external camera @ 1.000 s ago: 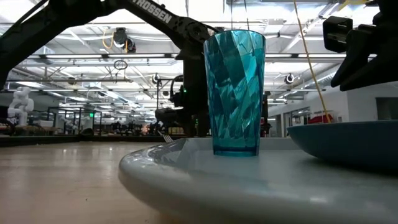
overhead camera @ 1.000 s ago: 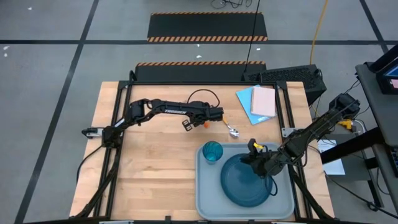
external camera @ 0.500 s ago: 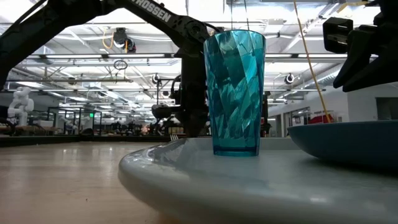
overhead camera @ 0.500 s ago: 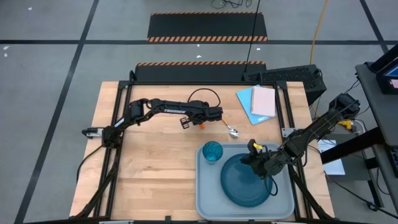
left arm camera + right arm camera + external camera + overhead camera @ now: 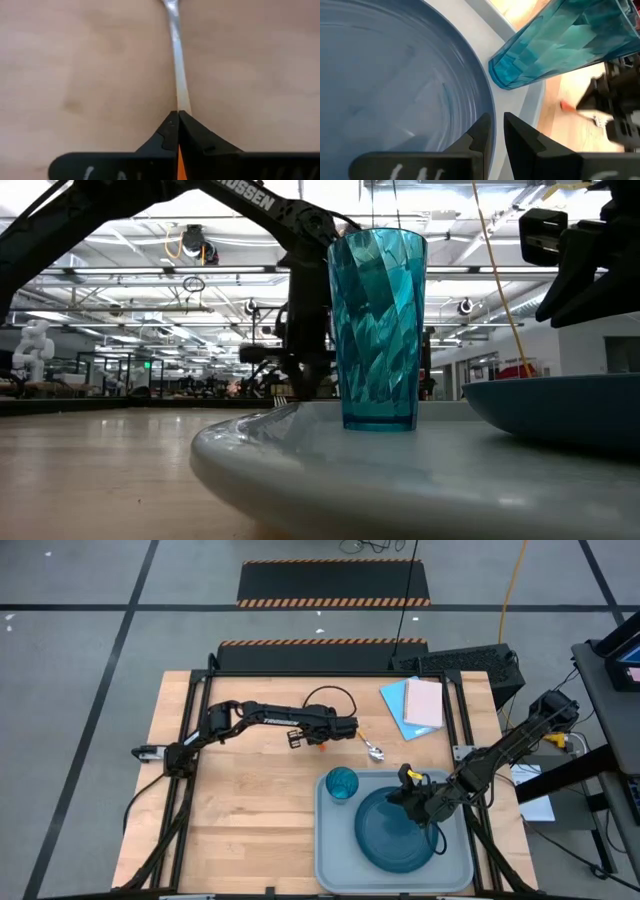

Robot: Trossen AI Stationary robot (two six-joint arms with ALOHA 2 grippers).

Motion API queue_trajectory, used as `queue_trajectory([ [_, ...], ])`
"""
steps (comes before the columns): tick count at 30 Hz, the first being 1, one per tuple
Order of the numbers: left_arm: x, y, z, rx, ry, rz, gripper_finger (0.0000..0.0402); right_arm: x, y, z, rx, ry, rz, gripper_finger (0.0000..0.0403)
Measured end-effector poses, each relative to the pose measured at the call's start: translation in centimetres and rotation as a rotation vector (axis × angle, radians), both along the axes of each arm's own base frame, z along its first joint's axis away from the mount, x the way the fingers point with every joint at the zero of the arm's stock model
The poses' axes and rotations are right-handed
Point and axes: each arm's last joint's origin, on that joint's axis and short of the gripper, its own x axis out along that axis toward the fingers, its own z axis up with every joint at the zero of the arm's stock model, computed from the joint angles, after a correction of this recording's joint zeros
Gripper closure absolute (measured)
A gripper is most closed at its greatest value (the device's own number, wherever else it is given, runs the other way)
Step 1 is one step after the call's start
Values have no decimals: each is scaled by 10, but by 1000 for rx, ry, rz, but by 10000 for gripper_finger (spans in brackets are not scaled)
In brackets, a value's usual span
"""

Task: Pick and place plate/cup/fork/spoon on tray
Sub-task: Put the orange fork on the gray tray to the left of the blue plate

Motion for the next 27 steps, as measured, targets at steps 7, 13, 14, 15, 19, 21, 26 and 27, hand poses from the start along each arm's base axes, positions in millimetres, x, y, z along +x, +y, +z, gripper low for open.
queue_trajectory([
  [7, -7, -5, 15, -13, 24, -40, 399, 0, 0, 0, 13, -2, -4, 360],
  [13, -8, -4, 23, 34, 19, -35, 374, 0, 2, 0, 53, 18, 46, 360],
  [14, -8, -4, 24, 41, 23, -47, 366, 0, 3, 1, 59, 14, 55, 360],
  [15, -8, -4, 24, 45, 25, -64, 357, 1, 4, 1, 67, 6, 57, 360],
  [19, -5, -3, 22, 74, 18, -104, 314, 2, 4, 2, 69, -3, 63, 360],
  [21, -3, -2, 22, 86, -3, -100, 290, 1, 4, 2, 65, -1, 64, 360],
  [26, 0, 1, 23, 162, -31, -83, 237, 1, 4, 2, 56, -2, 66, 360],
  [27, 0, 2, 23, 175, -33, -73, 229, 1, 4, 2, 56, -2, 66, 360],
])
